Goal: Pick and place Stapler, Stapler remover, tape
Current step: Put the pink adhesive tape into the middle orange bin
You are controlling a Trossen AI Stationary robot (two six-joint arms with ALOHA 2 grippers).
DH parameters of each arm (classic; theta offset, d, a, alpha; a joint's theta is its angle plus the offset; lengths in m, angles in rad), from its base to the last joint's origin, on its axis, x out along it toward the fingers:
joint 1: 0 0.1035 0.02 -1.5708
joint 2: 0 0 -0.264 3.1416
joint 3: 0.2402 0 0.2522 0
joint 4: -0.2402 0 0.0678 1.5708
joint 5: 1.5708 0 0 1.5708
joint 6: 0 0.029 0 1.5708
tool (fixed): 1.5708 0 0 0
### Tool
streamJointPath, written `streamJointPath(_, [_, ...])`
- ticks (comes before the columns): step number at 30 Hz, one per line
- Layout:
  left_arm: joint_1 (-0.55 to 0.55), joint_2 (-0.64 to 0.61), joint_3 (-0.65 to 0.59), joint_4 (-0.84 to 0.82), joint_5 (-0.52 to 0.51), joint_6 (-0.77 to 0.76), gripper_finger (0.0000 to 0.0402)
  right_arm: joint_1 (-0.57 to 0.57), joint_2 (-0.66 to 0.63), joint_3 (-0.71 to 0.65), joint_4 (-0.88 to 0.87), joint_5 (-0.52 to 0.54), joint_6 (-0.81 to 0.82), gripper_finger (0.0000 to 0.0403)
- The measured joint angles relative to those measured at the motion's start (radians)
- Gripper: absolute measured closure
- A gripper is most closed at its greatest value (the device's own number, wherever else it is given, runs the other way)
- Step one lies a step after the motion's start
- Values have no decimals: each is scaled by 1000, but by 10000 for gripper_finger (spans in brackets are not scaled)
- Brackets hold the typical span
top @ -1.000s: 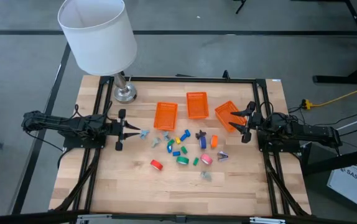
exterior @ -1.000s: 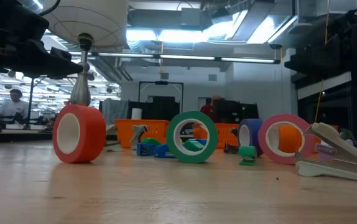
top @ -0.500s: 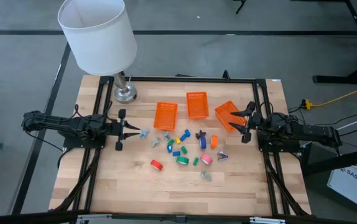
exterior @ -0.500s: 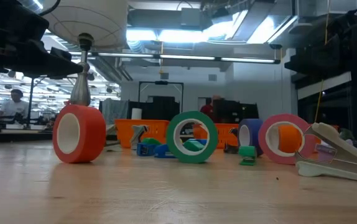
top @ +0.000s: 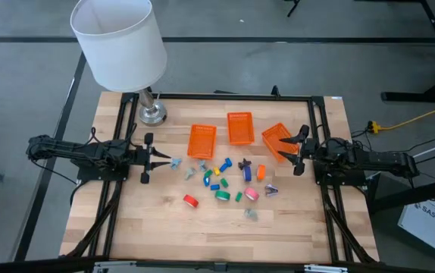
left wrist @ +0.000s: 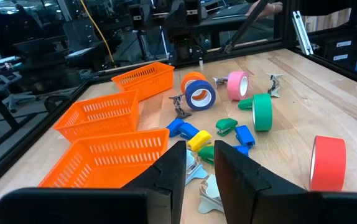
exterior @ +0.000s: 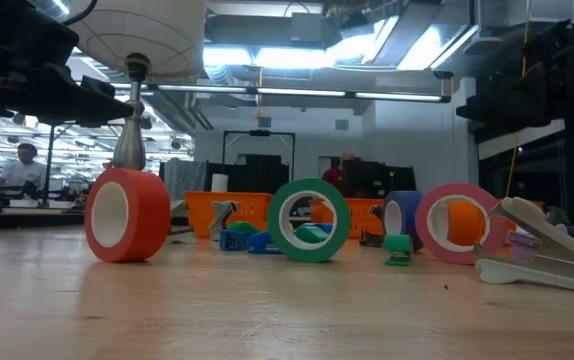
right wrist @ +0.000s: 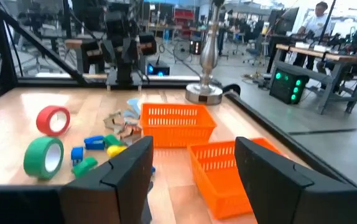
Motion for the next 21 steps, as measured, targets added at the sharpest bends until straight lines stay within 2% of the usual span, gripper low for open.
streamJointPath(13, [0,0,0,0,0,0,323,0,180,88,-103,0,0,173])
streamJointPath(21, [0,0,0,0,0,0,323,0,222,88,-105,0,0,173])
